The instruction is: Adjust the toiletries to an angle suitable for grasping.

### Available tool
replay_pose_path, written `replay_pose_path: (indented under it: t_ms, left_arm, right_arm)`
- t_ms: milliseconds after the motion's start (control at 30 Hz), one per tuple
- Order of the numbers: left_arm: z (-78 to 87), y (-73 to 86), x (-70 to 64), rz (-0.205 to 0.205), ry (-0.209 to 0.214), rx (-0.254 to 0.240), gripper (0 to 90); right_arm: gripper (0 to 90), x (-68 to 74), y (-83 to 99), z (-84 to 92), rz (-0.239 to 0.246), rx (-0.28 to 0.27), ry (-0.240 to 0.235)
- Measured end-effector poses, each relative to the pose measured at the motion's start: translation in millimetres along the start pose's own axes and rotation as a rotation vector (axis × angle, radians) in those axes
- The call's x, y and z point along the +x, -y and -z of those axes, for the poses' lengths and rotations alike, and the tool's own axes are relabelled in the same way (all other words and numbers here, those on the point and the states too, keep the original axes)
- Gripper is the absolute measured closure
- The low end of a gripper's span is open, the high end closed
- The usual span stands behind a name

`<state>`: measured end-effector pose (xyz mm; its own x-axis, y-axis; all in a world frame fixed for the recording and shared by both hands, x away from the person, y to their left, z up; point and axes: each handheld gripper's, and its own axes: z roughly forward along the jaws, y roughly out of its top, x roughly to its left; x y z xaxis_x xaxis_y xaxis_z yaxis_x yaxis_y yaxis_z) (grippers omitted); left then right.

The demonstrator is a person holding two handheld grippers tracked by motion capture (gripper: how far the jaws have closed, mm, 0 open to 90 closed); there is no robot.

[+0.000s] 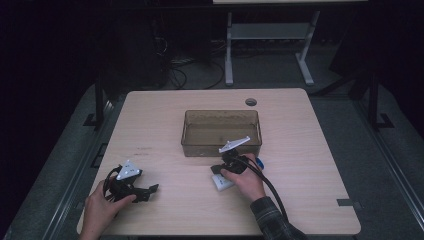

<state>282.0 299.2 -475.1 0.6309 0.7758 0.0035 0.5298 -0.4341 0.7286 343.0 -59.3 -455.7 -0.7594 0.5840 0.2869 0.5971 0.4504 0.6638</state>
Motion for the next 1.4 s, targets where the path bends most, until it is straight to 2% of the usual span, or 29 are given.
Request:
replay_pose_path:
  t_ms: [767,1400]
  left_arm:
    - [0.0,0.0,-0.1,0.001,0.0,0.0,13.1]
    - [0.0,0.0,0.0,-0.001,0.0,0.001,13.1]
  right_arm:
    - [90.0,10.8,19.1,12.7,0.021,0.018,-0.028]
    - [90.0,19.6,40.8,30.4,0.022,0.029,-0.027]
